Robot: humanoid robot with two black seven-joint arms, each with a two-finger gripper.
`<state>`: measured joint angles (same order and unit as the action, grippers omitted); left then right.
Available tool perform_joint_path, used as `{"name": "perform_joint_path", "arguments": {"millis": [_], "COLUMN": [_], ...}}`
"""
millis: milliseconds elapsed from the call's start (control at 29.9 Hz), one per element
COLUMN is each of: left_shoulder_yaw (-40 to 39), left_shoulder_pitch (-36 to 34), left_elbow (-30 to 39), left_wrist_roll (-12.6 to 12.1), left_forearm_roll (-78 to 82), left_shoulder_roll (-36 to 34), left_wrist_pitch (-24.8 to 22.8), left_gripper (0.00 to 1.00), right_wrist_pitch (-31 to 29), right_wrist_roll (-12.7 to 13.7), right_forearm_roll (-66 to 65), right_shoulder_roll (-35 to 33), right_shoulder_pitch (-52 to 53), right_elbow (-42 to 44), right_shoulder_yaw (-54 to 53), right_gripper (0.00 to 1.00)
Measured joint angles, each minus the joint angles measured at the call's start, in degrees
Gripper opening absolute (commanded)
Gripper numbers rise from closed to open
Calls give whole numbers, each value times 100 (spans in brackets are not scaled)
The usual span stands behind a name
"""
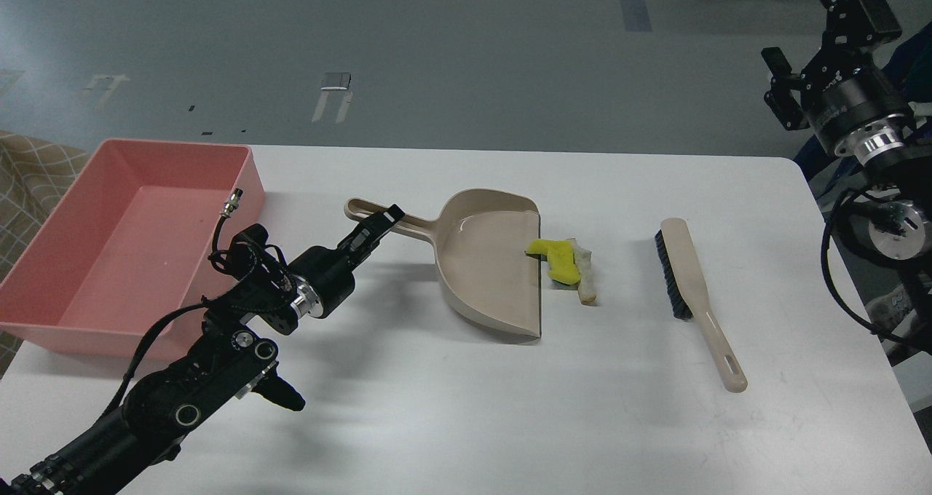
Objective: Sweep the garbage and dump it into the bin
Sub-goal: 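Lower the right gripper to the brush handle and grasp it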
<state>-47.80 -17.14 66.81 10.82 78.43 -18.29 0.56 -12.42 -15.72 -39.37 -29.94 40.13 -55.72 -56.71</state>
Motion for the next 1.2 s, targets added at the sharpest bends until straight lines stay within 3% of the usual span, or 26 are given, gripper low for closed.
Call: {"name": "perform_joint_path", "arguments": {"millis": [434, 601, 835, 1203], "left_shoulder_yaw": [-2, -3, -2, -1], "left_shoulder_pitch": [-1, -1, 0, -2], "left_elbow": [0, -1, -1, 36], "left_wrist_roll": [10, 10, 10, 15], "left_forearm_roll": [-4, -4, -4, -11], "left_shoulder_roll": [25, 65, 88, 97], "left_wrist_pitch": [-5, -4, -3, -12], "left_gripper": [0, 0, 0, 0], "right_wrist_pitch": [-8, -8, 184, 251], "right_wrist_roll": [168, 169, 210, 732], "right_forearm_roll": [-749, -1371, -2306, -2745], "right_shoulder_roll": [-3596, -4401, -4609, -3900], "right_shoulder_pitch": [-81, -114, -128, -222], "right_elbow": [-2840, -3343, -3411, -3376], "right_shoulder_yaw": [2569, 3370, 4175, 4368], "right_gripper": [100, 100, 100, 99]}}
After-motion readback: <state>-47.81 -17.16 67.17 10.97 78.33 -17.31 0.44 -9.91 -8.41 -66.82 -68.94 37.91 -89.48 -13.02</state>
